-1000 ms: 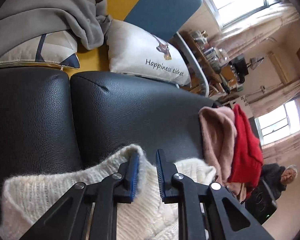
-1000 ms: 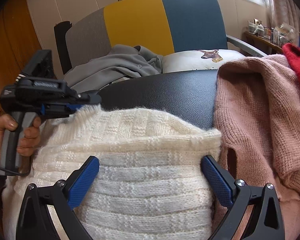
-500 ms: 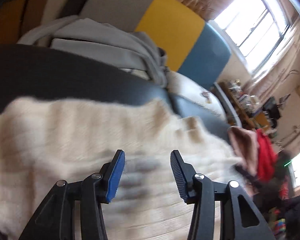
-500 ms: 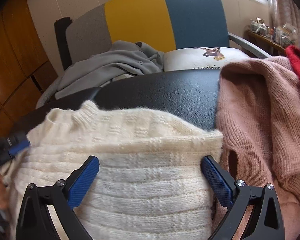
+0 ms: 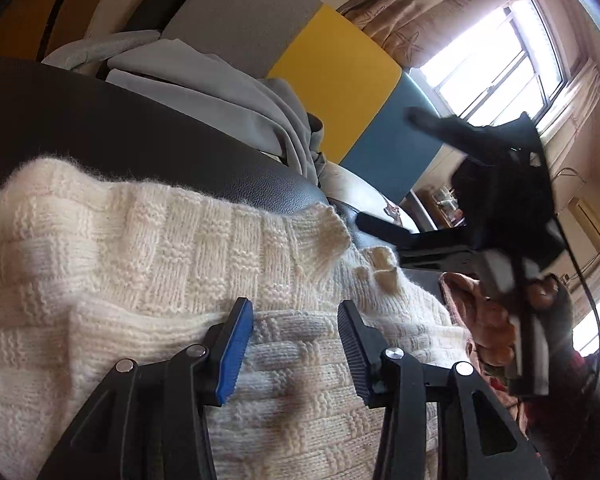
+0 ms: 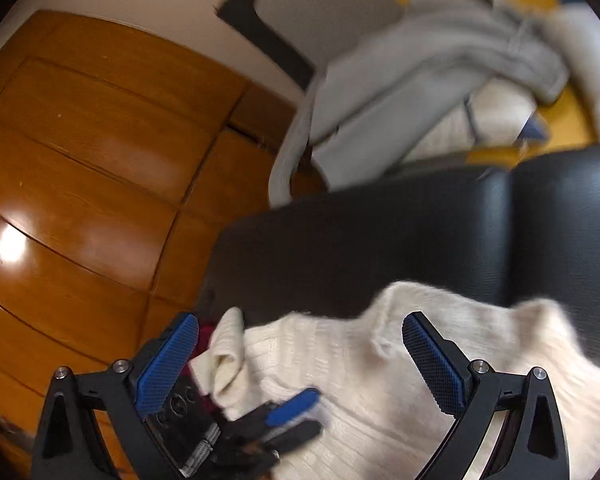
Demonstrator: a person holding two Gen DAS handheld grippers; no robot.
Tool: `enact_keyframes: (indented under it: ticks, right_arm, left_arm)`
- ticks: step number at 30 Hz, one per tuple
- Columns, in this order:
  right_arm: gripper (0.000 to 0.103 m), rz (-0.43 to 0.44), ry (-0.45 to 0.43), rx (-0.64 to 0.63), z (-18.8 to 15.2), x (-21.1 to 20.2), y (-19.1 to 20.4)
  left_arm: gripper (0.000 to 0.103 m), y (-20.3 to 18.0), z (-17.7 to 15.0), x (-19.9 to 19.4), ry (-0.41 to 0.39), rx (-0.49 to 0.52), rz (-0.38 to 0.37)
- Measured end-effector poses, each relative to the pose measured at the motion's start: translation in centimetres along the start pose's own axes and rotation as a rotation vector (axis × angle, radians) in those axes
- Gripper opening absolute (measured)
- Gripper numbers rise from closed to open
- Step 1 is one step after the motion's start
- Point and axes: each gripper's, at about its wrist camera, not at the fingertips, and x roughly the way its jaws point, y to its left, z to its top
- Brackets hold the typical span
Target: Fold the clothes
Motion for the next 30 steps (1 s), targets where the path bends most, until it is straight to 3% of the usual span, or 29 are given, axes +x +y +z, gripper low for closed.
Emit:
enact_keyframes:
  ticks: [7,9,13,18,22,24,27,30]
  right_arm:
    - [0.103,0.095,0.15,0.081,3.8,7.0,-1.2]
    - [0.103,0.103,0.104,0.109,4.2,7.6,-1.7]
    - [0.103,-0.001,0.024,0.164,4.2,7.5,-3.2]
    - [0.103,-0.05,-0.064,0.073,1.2,1.7,-0.3]
    - [0.103,-0.228,-0.085,-0.065,-4.4,-2.4,2.2]
    - [0.103,-0.393,-0.085,-0.153,-7.6,-3.2,2.8]
    - [0.103,-0.674,-0.05,-0.25,-11.8,-2.9,1.4]
    - [0.103,-0.73,-0.078,-0.309,-13.2,-2.8,1.0]
  left_arm:
    - [0.045,0.1,-0.2,0.2,-0.014,-0.006,-0.011]
    - [0.044,0.1,-0.3,0.3,-0.017,-0.006,-0.012]
    - [0.04,0.4,-0.3,0.4,-0.023,-0.02,-0.018]
    - [0.036,0.6,-0.1,0.4,-0.025,-0.039,-0.022]
    - [0.036,0.6,0.1,0.1,-0.017,-0.049,-0.028]
    - [0.037,0.4,0.4,-0.3,0.002,-0.064,-0.009]
    - [0.045,0.0,0.1,-2.9,0.011,-0.108,0.016]
    - [0.047,0.7,-1.2,-7.4,-0.039,-0.168,0.03]
